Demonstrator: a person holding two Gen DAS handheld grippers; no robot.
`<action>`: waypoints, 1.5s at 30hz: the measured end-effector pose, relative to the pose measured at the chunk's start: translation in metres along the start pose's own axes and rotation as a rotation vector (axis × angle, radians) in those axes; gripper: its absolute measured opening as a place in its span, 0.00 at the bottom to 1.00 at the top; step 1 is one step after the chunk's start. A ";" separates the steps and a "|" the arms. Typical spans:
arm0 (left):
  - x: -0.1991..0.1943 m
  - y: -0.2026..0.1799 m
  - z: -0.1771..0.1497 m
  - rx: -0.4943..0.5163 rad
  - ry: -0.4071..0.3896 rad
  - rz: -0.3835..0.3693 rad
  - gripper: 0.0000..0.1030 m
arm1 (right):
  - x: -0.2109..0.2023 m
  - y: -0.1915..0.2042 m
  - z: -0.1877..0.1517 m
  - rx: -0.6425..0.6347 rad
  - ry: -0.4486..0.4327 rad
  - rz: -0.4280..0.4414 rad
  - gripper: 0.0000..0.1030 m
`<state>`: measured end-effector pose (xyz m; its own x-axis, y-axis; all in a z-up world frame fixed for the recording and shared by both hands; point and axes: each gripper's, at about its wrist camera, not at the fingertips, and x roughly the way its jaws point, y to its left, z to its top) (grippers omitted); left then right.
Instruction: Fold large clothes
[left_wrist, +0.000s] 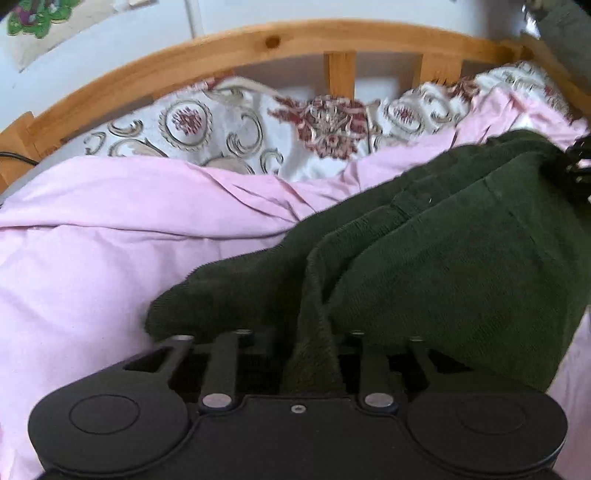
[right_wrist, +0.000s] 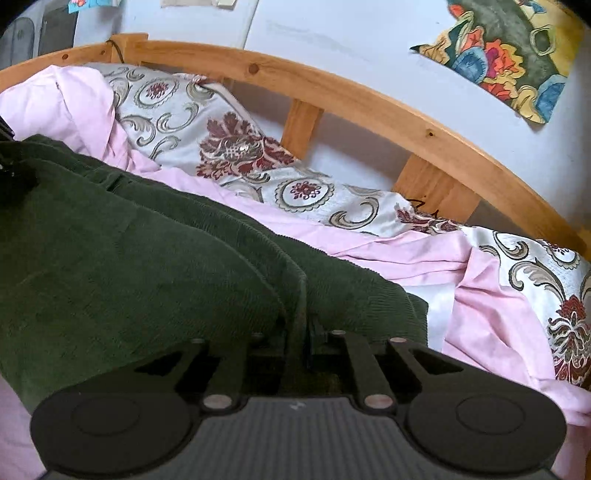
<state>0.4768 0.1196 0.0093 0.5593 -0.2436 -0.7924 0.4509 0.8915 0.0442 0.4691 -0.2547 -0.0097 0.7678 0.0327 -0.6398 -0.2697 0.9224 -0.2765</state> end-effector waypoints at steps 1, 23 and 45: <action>-0.008 0.006 -0.002 -0.010 -0.021 -0.015 0.48 | -0.002 0.000 -0.003 0.001 -0.010 -0.007 0.17; -0.038 -0.031 -0.042 -0.197 -0.363 0.213 0.99 | -0.052 -0.014 -0.037 0.251 -0.344 -0.255 1.00; 0.068 -0.075 -0.054 -0.221 -0.534 0.427 0.99 | 0.054 -0.006 -0.064 0.253 -0.356 -0.712 1.00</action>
<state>0.4436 0.0564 -0.0804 0.9448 0.0409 -0.3251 -0.0034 0.9933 0.1152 0.4749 -0.2836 -0.0884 0.8544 -0.5106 -0.0964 0.4558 0.8255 -0.3329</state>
